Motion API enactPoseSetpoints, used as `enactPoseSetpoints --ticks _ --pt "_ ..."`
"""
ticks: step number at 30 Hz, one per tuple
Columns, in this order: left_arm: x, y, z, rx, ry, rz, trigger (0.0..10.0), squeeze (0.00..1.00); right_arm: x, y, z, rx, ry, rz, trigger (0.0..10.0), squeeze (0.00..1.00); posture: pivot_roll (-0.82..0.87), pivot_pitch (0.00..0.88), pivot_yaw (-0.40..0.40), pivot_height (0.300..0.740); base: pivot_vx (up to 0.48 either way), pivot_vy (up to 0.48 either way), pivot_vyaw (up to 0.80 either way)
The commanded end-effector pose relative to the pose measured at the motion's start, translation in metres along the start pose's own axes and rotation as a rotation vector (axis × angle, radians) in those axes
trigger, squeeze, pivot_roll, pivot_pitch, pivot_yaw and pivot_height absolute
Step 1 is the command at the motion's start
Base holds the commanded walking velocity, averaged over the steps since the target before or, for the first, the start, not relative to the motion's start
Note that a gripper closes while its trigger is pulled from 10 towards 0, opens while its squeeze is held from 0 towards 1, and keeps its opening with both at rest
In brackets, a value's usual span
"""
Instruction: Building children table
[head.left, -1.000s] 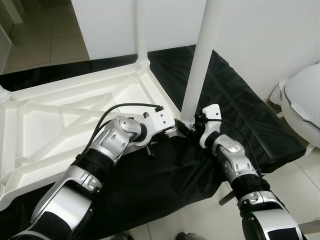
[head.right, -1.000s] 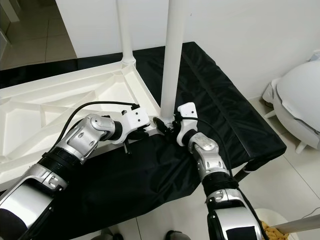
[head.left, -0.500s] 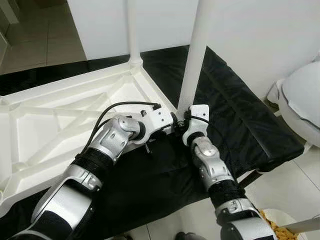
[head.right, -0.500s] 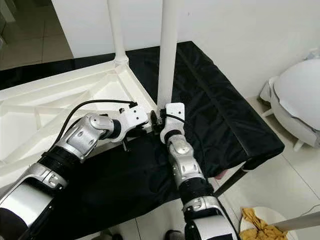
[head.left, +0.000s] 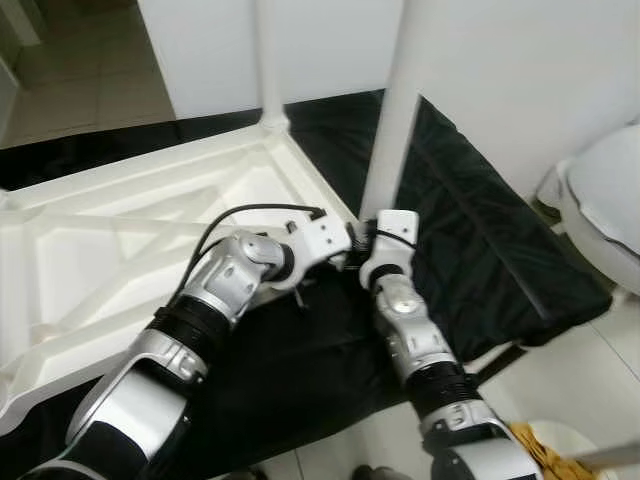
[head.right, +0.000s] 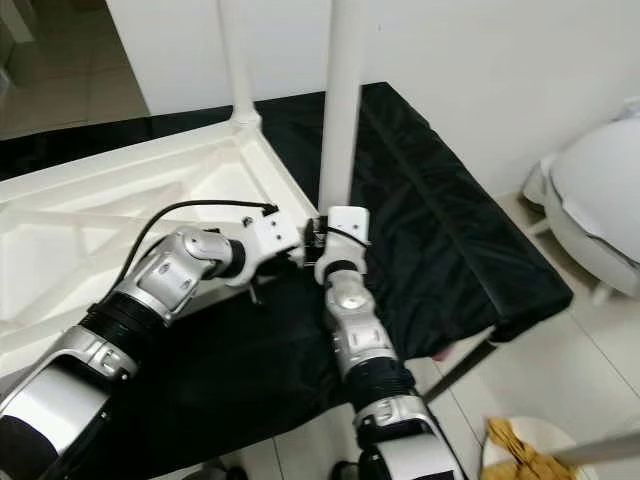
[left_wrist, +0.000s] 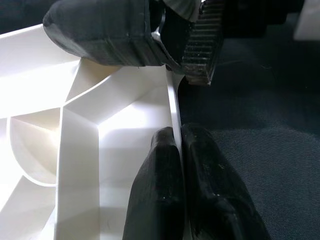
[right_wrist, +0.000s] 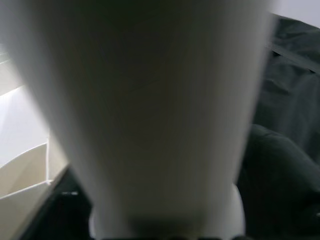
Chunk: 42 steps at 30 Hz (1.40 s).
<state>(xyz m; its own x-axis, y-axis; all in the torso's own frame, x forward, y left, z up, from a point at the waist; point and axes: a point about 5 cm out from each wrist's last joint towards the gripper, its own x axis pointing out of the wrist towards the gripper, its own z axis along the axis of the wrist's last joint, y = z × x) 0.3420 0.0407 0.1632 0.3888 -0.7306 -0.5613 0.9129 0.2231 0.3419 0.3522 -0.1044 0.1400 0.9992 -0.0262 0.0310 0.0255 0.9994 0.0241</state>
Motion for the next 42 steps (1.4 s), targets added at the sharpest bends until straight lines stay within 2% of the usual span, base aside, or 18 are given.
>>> enactPoseSetpoints --ticks 1,5,6,7,11,15,19,25,36,37,38,39,42 --pt "-0.001 -0.006 0.0 0.044 0.007 -0.079 10.0 0.0 -0.002 -0.032 -0.015 0.004 0.063 -0.122 10.0 1.0 -0.06 0.056 0.03 0.74 0.0 0.0 0.0" --pt "0.0 -0.007 0.0 0.046 0.007 -0.082 10.0 0.0 0.001 -0.039 -0.007 0.02 0.016 -0.021 10.0 1.0 -0.07 0.051 0.029 0.74 0.0 0.0 0.0" --pt "0.0 -0.008 -0.001 0.047 0.008 -0.083 10.0 0.0 0.002 -0.043 -0.005 0.011 0.007 0.003 10.0 0.44 -0.07 0.051 0.029 0.74 0.0 0.0 0.0" --pt "0.0 -0.008 -0.001 0.047 0.008 -0.083 10.0 0.0 0.003 -0.045 -0.003 0.01 -0.001 0.033 10.0 0.0 -0.07 0.051 0.029 0.74 0.0 0.0 0.0" --pt "0.0 -0.008 -0.001 0.048 0.008 -0.083 10.0 0.0 0.005 -0.047 0.001 0.002 -0.016 0.087 10.0 0.0 -0.07 0.05 0.028 0.74 0.0 0.0 0.0" --pt "0.0 -0.008 -0.001 0.047 0.008 -0.081 10.0 0.0 0.008 -0.051 0.009 -0.031 -0.047 0.243 10.0 0.0 -0.06 0.051 0.027 0.74 0.0 0.0 0.0" --pt "0.0 -0.007 -0.001 0.047 0.009 -0.081 10.0 0.0 0.008 -0.053 0.009 -0.029 -0.045 0.308 10.0 0.0 -0.06 0.051 0.028 0.74 0.0 0.0 0.0" --pt "-0.002 -0.006 -0.002 0.05 0.013 -0.08 10.0 0.0 0.002 -0.059 0.001 -0.138 -0.018 0.54 10.0 0.0 -0.06 0.05 0.037 0.74 0.0 0.0 0.0" --pt "-0.003 -0.006 -0.002 0.053 0.016 -0.084 10.0 0.0 0.001 -0.064 0.006 -0.177 -0.04 0.672 10.0 0.0 -0.05 0.052 0.044 0.74 0.0 0.0 0.0" --pt "-0.003 -0.006 -0.002 0.053 0.017 -0.083 10.0 0.0 0.001 -0.064 0.006 -0.172 -0.03 0.685 3.6 0.0 -0.05 0.053 0.045 0.74 0.0 0.0 0.0" --pt "-0.003 -0.006 -0.002 0.053 0.017 -0.083 10.0 0.0 0.001 -0.064 0.006 -0.172 -0.03 0.685 3.6 0.0 -0.05 0.053 0.045 0.74 0.0 0.0 0.0" --pt "-0.003 -0.006 -0.002 0.052 0.017 -0.083 10.0 0.0 0.001 -0.064 0.005 -0.168 -0.026 0.688 0.0 0.0 -0.05 0.055 0.044 0.74 0.0 0.0 0.0" --pt "-0.003 -0.006 -0.002 0.051 0.018 -0.083 10.0 0.0 0.001 -0.066 0.002 -0.143 -0.012 0.693 0.0 0.0 -0.05 0.056 0.044 0.74 0.0 0.0 0.0"
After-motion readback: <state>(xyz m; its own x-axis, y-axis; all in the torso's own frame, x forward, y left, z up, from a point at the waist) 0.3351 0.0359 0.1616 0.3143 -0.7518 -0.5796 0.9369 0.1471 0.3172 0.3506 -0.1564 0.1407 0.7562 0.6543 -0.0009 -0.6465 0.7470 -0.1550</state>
